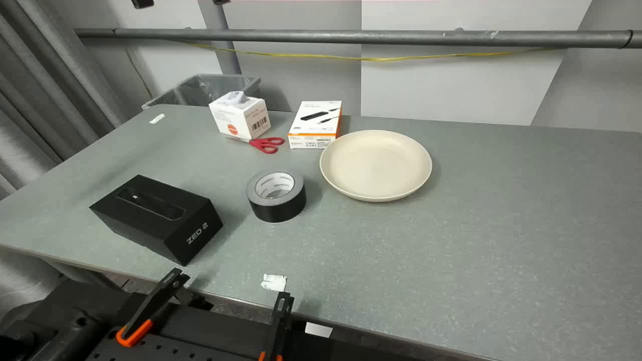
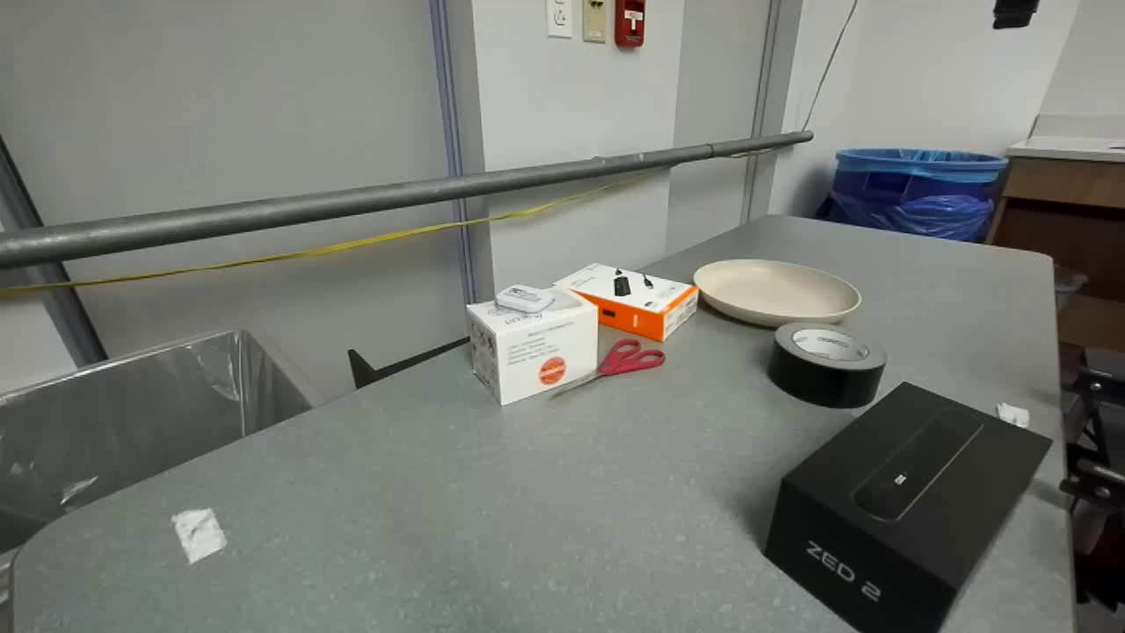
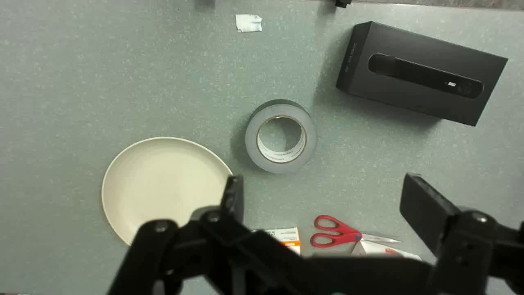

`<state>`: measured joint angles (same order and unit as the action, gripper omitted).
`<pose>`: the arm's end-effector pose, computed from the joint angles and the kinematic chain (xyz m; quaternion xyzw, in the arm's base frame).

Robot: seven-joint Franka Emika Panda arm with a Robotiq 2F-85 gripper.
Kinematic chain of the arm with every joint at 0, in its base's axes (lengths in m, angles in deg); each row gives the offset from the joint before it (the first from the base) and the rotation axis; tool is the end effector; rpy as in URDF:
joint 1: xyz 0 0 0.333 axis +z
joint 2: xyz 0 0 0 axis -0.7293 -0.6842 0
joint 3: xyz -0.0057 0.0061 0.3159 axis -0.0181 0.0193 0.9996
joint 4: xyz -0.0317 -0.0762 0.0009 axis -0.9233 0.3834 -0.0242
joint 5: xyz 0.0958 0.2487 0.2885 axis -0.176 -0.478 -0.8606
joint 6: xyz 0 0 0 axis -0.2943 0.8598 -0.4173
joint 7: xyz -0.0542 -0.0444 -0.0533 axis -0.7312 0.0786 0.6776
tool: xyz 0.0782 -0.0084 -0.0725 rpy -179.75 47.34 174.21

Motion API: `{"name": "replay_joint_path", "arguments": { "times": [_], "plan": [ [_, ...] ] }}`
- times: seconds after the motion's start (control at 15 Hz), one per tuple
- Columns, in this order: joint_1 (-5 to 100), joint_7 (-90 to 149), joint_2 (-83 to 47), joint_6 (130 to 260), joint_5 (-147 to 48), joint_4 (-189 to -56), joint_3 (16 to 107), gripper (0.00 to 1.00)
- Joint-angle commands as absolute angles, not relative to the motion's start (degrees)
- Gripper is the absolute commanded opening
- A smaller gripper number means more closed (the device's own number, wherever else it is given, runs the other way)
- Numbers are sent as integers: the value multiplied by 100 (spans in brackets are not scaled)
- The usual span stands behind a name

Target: Put the masking tape on the plate

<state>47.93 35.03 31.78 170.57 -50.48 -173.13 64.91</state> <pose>0.3731 -0.0006 0.4829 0.9998 0.0152 0.0015 0.0110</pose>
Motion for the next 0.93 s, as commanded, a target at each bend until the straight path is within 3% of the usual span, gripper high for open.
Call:
{"name": "replay_joint_path", "arguments": {
  "times": [0.0,0.53,0.87],
  "plan": [
    [4759,3518,3175,17044,-5066,-17302,6521,100],
    [4742,3500,3191,17125,-5003,-17324,6546,100],
    [4630,3400,2442,18713,-4831,-17774,6521,100]
  ]
}}
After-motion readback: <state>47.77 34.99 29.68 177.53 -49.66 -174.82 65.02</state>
